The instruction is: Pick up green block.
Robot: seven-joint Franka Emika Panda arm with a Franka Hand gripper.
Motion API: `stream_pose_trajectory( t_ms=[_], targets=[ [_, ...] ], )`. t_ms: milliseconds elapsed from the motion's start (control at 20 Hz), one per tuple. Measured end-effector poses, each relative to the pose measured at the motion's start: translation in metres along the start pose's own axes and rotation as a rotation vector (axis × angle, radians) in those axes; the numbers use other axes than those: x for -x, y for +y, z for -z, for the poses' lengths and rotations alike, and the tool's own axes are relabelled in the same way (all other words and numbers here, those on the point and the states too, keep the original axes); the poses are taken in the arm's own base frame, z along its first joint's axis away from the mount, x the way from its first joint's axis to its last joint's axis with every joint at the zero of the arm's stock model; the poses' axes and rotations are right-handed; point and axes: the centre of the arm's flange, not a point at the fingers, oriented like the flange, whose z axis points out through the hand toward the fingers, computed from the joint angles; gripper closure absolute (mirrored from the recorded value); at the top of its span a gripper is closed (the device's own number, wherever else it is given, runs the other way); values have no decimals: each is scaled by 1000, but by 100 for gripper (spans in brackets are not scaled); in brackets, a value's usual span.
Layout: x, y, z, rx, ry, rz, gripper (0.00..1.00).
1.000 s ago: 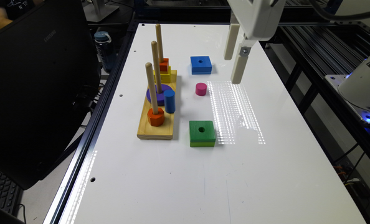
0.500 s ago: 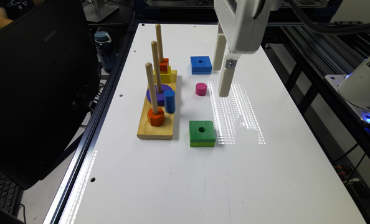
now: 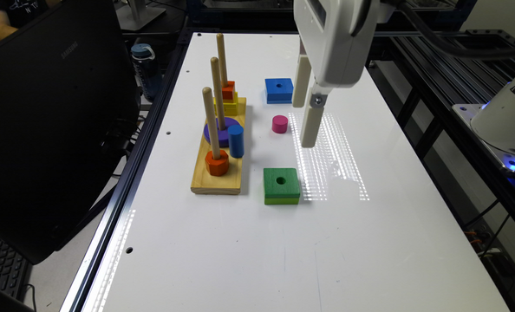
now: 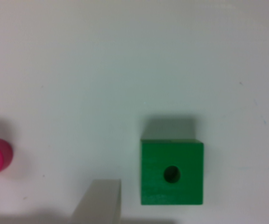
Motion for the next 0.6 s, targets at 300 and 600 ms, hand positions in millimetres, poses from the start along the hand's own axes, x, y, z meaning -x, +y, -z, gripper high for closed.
stream_pose_trajectory(
  t_ms=[300, 600],
  targets=[
    [1, -2, -1, 0, -2, 0, 0],
    [3, -3, -3, 4, -5, 2, 0]
  ],
)
